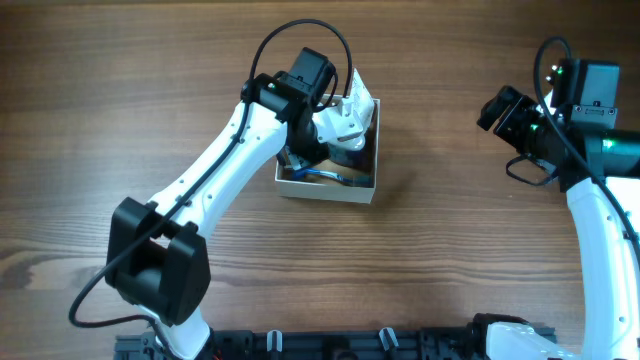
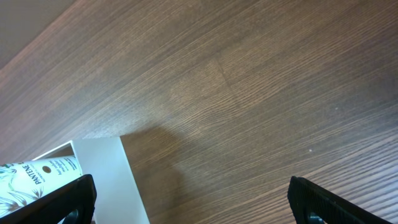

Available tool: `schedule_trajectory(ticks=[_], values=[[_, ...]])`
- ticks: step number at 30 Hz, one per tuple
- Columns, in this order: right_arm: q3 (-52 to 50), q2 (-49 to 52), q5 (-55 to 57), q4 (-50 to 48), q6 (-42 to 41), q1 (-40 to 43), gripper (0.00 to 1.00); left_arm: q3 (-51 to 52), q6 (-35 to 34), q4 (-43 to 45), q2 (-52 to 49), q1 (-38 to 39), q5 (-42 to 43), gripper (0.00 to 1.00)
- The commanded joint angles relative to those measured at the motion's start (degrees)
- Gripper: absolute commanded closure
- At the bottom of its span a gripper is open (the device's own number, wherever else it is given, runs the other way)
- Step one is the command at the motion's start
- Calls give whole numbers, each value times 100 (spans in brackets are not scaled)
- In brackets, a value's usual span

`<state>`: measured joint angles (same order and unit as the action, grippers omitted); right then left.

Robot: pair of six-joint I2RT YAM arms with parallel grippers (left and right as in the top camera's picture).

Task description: Pack container

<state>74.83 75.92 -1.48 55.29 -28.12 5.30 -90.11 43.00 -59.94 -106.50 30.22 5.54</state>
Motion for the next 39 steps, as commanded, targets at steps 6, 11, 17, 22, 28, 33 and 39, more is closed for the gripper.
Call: schedule_trajectory(ticks=[6, 11, 17, 22, 28, 33, 39], values=[[101, 61, -57, 0, -46, 13, 0, 17, -328, -155, 997, -33, 153, 0], [101, 59, -57, 0, -48, 13, 0, 17, -1392, -181, 1414, -409, 125, 0], [101, 61, -57, 0, -48, 13, 0, 17, -4061, -538, 1582, -1882, -177, 0], [101, 59, -55, 0, -48, 13, 0, 17, -4804, -833, 1580, -2986, 758, 0], [101, 59, -55, 0, -48, 13, 0, 20, -5418, -1060, 1574, -3543, 1458, 0], [101, 61, -55, 0, -46, 13, 0, 20, -5418, -1058, 1574, -3576, 1456, 0], [101, 59, -55, 0, -46, 13, 0, 20, -5418, -1161, 1576, -3576, 1458, 0]])
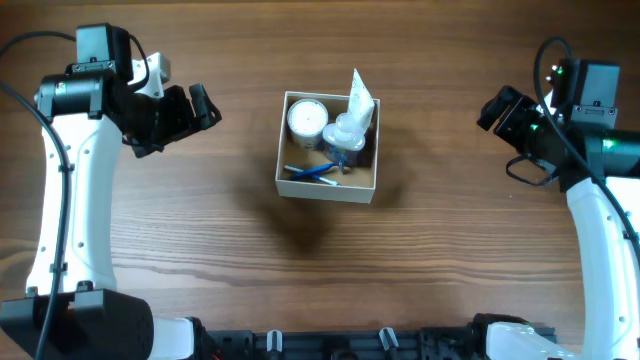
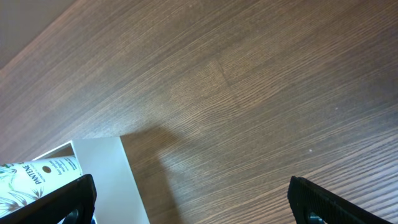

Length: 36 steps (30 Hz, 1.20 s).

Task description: Pack container

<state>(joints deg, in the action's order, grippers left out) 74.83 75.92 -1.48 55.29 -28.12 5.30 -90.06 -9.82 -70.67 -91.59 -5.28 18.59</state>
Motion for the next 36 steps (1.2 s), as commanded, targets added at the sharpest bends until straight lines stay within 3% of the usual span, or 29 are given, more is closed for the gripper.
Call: schedule_trajectory(ticks=[1, 4, 9, 13, 24, 30, 36], values=[[101, 59, -57, 0, -46, 13, 0, 13, -133, -94, 87, -26, 153, 0], [101, 59, -55, 0, -48, 13, 0, 15, -17, 90, 87, -20, 160, 0], [101, 59, -55, 0, -48, 13, 0, 15, 787, 577, 553, 101, 411, 0], [101, 59, -55, 0, -48, 13, 0, 15, 1137, 922, 1600, 142, 345, 0], [101, 59, -55, 0, -46, 13, 0, 273, 1163, 881, 4004, 142, -791, 0], [101, 59, -57, 0, -48, 13, 0, 1742, 1220, 1556, 4996, 142, -813, 0], [101, 59, -57, 0, -48, 13, 0, 4162, 1215, 3493, 6063, 142, -374, 0]])
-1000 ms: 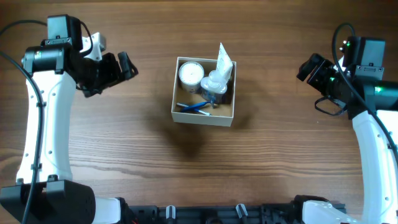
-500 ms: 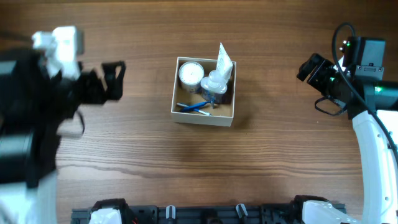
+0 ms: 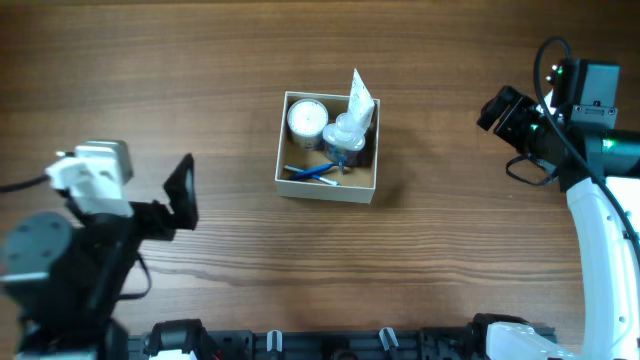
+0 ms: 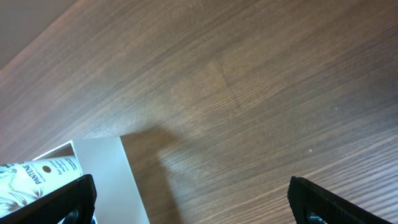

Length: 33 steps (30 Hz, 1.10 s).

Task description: Pack container

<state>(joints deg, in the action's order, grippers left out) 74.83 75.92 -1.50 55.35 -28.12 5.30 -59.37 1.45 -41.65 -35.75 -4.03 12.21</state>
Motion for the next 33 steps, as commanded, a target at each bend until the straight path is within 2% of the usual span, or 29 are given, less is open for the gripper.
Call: schedule_trajectory(ticks=[1, 9, 15, 29, 33], values=[[101, 59, -52, -7, -48, 13, 0, 1552, 83, 979, 660, 17, 337, 0], [101, 59, -52, -7, -48, 13, 0, 3982, -369, 3263, 1626, 17, 339, 0], [101, 59, -52, -7, -46, 13, 0, 5066, -363, 4356, 2133, 17, 334, 0], [101, 61, -52, -7, -48, 13, 0, 5880, -363, 4472, 3154, 17, 319, 0], [101, 59, -52, -7, -46, 13, 0, 5904, -363, 4017, 3517, 17, 319, 0]])
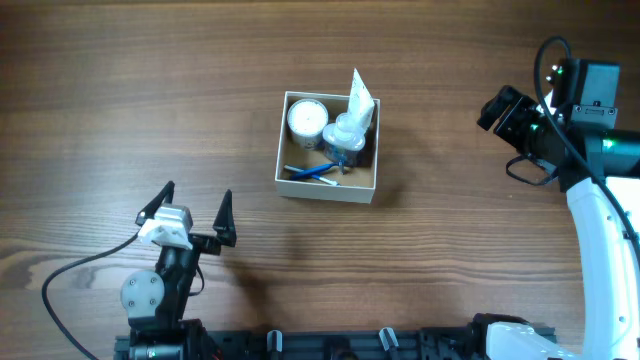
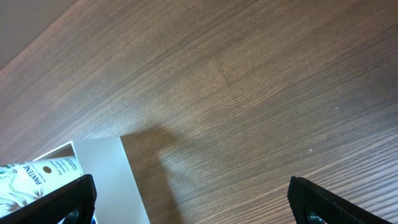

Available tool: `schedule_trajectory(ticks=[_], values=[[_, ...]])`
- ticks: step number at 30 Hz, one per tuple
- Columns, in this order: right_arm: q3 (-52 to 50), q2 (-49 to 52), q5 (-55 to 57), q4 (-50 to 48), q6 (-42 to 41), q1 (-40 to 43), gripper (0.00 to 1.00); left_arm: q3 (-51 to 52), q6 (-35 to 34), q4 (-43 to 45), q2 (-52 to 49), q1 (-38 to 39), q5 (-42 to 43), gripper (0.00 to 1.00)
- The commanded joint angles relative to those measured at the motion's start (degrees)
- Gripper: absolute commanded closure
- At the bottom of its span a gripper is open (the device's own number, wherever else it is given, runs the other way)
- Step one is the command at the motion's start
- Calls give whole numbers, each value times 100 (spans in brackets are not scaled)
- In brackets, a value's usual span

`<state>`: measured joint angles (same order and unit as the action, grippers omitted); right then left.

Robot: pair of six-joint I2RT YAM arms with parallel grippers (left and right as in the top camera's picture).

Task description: Pack container

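Observation:
The open cardboard box [image 1: 326, 192] stands mid-table. Inside it are a white round jar [image 1: 305, 118], a clear bottle [image 1: 346, 133], a white tube [image 1: 360, 92] leaning in the far right corner, and blue pens [image 1: 312, 172]. My left gripper [image 1: 193, 203] is open and holds nothing, folded back near the table's front edge, far from the box. My right gripper [image 1: 498, 108] hovers right of the box. In the right wrist view the right gripper [image 2: 193, 205] is wide open over bare wood, with the box wall [image 2: 118, 180] and the tube [image 2: 37, 174] at lower left.
Bare wooden tabletop [image 1: 480, 250] surrounds the box on all sides. The left arm's base and cable [image 1: 90, 270] sit at the front left. The right arm [image 1: 600, 220] runs along the right edge.
My left arm has moved from the left side of the table to a folded pose at the front edge, its gripper still open. The right arm and the box have not moved.
My left gripper was first down in the box at the bottle and tube. Then it was away at the far left, open, with those items standing in the box. After that it was at the front left, and now it is folded at the front edge. The right arm stayed put throughout.

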<state>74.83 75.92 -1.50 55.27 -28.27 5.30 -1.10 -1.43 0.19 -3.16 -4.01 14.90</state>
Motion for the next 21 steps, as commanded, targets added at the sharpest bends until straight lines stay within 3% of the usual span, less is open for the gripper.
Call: schedule_trajectory(ticks=[1, 21], values=[[101, 61, -52, 2, -33, 13, 0, 76, -74, -275, 247, 15, 48, 0], [101, 61, -52, 0, -33, 13, 0, 76, -74, -302, 116, 15, 48, 0]])
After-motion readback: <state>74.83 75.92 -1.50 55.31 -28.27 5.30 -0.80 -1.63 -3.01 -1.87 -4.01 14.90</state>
